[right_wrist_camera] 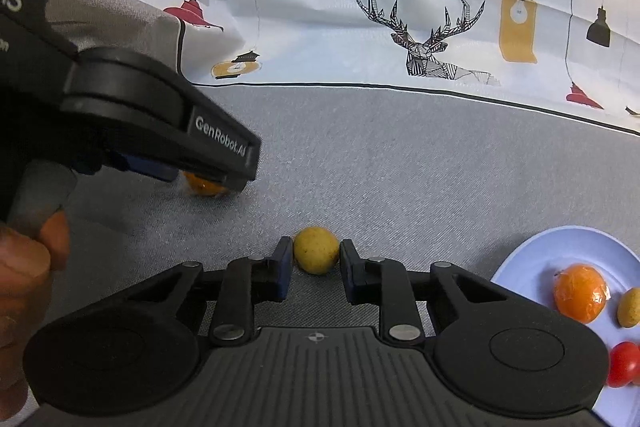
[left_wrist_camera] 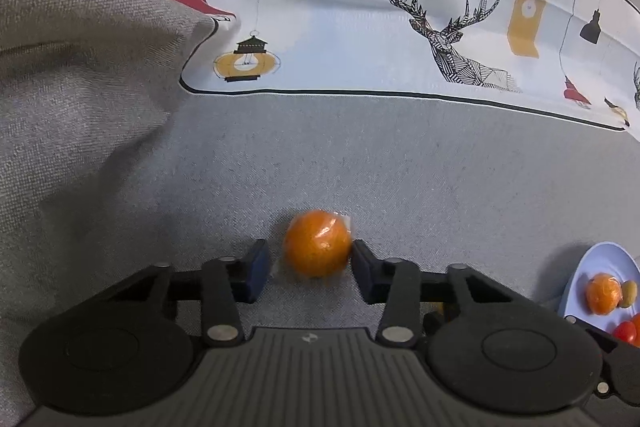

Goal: Organize fruits
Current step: 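Grasp a tangerine with the left tool while the right tool grasps a yellow fruit, then carry the tangerine in the left tool and yellow fruit in the right tool over the plate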

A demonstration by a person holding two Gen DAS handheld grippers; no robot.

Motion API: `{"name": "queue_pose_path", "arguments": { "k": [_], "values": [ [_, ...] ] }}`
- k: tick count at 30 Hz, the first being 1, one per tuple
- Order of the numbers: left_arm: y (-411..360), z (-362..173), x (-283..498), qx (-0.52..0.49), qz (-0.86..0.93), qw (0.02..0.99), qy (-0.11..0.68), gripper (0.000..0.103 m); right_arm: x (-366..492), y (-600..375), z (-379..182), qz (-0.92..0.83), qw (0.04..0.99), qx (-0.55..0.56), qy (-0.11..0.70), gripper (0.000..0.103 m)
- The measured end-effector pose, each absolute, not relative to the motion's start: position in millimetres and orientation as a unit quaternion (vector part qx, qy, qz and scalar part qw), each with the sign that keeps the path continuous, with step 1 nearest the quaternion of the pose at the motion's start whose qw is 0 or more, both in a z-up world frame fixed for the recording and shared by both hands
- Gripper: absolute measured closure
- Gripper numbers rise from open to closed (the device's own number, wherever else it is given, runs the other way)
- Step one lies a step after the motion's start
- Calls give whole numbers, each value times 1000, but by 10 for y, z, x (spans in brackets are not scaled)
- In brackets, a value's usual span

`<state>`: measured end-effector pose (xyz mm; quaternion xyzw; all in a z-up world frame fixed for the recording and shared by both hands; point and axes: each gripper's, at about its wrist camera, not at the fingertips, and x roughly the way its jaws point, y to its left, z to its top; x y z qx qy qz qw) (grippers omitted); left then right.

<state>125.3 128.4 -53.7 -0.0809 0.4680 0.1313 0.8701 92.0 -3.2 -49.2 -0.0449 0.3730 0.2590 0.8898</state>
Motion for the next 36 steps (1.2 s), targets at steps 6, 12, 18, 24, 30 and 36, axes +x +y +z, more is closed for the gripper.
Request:
{"name": "queue_pose_path", "arguments": {
  "k": [6, 12, 18, 24, 30, 36],
  "values": [
    [1278, -514, 1256, -85, 134, 869, 468, 63, 905, -74, -453, 260, 891, -42, 369, 77],
    [1201, -391, 1202, -86, 127, 876, 458, 63, 873, -157, -335, 259, 896, -35, 359, 77],
    [1133, -251, 1058, -79, 135, 882, 444, 63, 814, -271, -152, 259, 902, -29, 344, 77],
    [983, -12, 736, -51, 130, 906, 401, 63, 696, -543, 104, 260, 914, -9, 312, 77],
    [776, 355, 336, -50, 120, 922, 365, 63, 569, -1072, 383, 255, 921, 14, 294, 77],
    [395, 507, -22, -33, 91, 933, 346, 63, 378, -1673, 455, 242, 932, 6, 270, 77]
  ]
}}
